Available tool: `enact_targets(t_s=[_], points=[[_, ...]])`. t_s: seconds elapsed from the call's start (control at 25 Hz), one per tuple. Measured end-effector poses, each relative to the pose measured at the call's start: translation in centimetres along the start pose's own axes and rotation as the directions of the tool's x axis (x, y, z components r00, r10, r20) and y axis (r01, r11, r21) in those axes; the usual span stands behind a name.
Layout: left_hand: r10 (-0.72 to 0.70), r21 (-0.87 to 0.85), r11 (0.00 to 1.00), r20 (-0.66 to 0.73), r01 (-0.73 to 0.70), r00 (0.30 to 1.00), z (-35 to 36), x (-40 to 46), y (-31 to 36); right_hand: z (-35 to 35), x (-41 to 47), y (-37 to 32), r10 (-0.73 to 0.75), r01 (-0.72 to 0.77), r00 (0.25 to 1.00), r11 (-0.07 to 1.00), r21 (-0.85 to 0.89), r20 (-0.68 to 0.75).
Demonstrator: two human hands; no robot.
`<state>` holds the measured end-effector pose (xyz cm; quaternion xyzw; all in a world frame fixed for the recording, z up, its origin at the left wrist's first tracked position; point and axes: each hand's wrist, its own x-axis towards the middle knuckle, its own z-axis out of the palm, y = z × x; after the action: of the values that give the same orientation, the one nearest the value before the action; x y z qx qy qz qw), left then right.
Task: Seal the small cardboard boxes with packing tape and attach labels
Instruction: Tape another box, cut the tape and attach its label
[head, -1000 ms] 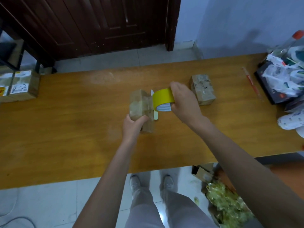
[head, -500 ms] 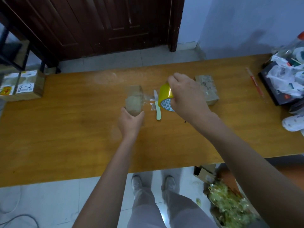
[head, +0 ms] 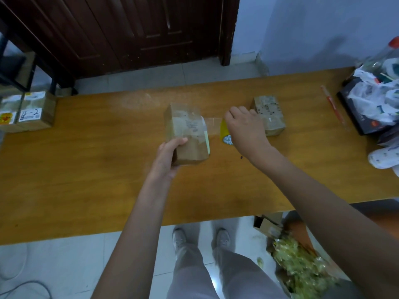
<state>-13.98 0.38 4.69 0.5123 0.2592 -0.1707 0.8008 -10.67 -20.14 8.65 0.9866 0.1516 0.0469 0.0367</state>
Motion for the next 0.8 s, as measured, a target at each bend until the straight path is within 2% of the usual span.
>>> enact_targets(t_s=[0.08,0.16,0.44,0.56,0.8], points=[[-0.013,-0.142,0.989,0.136,0.033,0.991,0.4,-0.8,0.2,0.1,0.2,-0.4,0.005,-0.004,1.000,1.000,-0.020,0.020],[0.014,-0.230,0.972,0.211,0.036,0.977,0.4,-1.2,0.1,0.0,0.3,-0.6,-0.015,0.016,0.999,1.000,-0.015,0.043],[0.108,-0.353,0.935,0.374,0.033,0.921,0.6,-1.8,0.0,-0.3,0.5,-1.9,-0.073,0.075,0.997,0.995,0.066,-0.026],[0.131,-0.374,0.927,0.416,0.038,0.900,0.4,-1.9,-0.1,-0.8,0.6,-1.9,-0.103,0.108,0.993,0.991,0.074,-0.063],[0.135,-0.327,0.945,0.396,0.003,0.909,0.0,-2.1,0.3,-0.7,0.2,-2.1,-0.058,0.057,0.995,0.998,-0.020,-0.078]])
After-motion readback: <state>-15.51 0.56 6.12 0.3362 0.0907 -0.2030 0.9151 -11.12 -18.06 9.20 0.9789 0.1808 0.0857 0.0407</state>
